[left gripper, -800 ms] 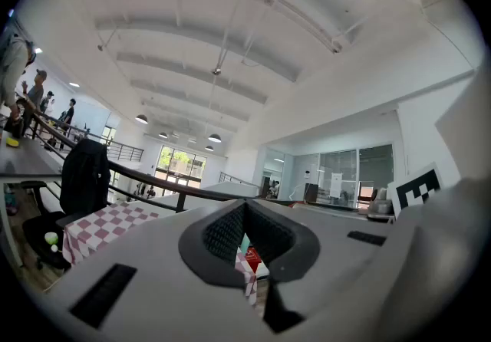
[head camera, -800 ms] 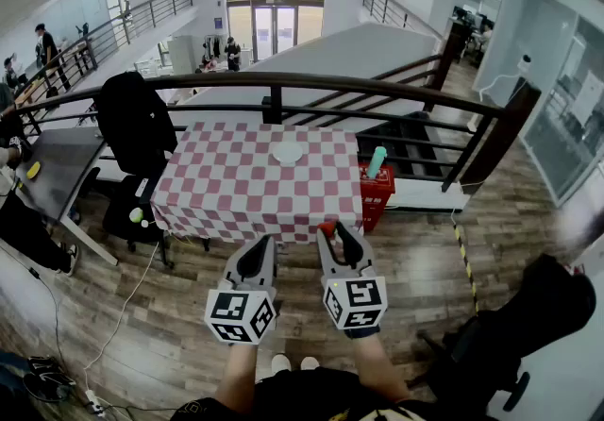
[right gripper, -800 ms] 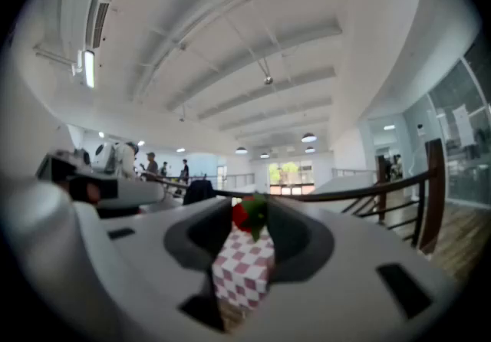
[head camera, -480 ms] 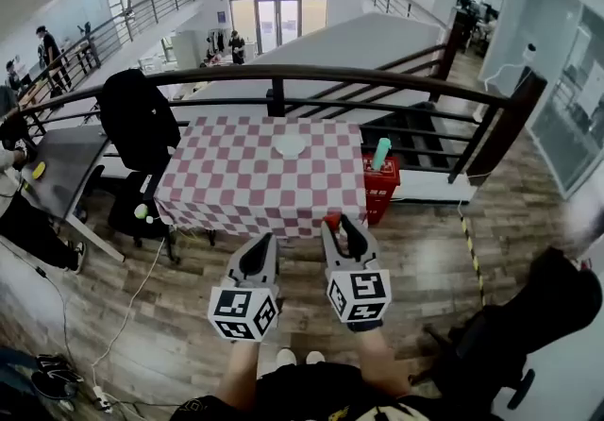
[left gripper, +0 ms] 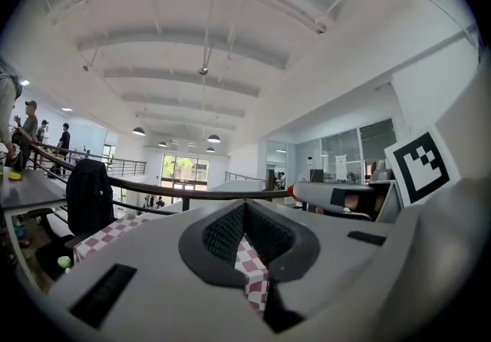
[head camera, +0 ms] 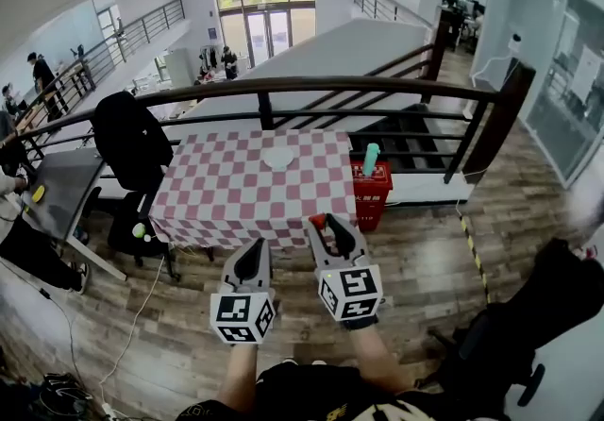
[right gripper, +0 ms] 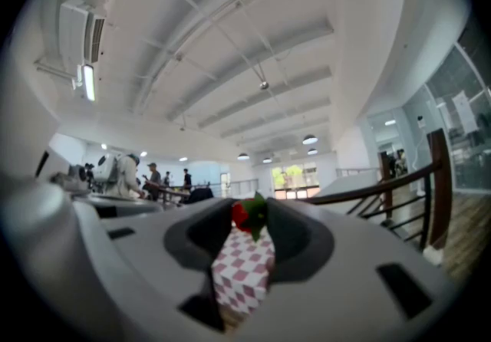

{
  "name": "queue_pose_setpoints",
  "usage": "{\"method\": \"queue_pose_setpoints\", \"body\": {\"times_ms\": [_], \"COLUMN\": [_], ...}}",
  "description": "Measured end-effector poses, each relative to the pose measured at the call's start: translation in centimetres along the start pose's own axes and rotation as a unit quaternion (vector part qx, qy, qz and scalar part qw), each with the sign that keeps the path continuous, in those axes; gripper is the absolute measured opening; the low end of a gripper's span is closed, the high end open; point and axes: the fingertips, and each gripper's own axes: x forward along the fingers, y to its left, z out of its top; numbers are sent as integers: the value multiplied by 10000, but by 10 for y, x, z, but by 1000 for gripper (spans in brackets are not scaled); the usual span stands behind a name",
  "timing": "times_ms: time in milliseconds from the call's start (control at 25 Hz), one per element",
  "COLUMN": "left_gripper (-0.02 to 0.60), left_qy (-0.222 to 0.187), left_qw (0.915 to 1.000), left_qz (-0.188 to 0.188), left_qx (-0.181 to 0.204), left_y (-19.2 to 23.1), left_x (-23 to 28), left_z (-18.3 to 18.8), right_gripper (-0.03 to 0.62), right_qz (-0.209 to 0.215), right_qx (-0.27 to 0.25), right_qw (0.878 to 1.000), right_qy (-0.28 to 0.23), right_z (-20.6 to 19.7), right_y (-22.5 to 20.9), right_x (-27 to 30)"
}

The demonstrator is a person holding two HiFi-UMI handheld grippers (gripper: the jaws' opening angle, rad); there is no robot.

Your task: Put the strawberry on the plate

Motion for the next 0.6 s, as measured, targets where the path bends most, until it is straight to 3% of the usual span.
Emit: {"method": "queue_pose_setpoints", "body": {"times_ms": [160,360,600], "left_gripper": [9,8,8], "left_qy": [-88,-41,-191], "left_qw": [10000,9978,9982], "left_qz": [-5,-621,-536], "left_qx": [8,-228,-183], "left_y": [-8,-26,-23], "left_x": [4,14,59], "left_z": [-2,1,-9], "right_gripper": [149,149,149], "right_qz": [-20,-22,-90], "right_qx": [107,128,180], "right_qw": [9999,9999,9998], "right_qy": [37,107,69], "right_z": [-6,-8,-20], "right_y": [-11,-5,-33], "right_x": [-3,-4,24]}}
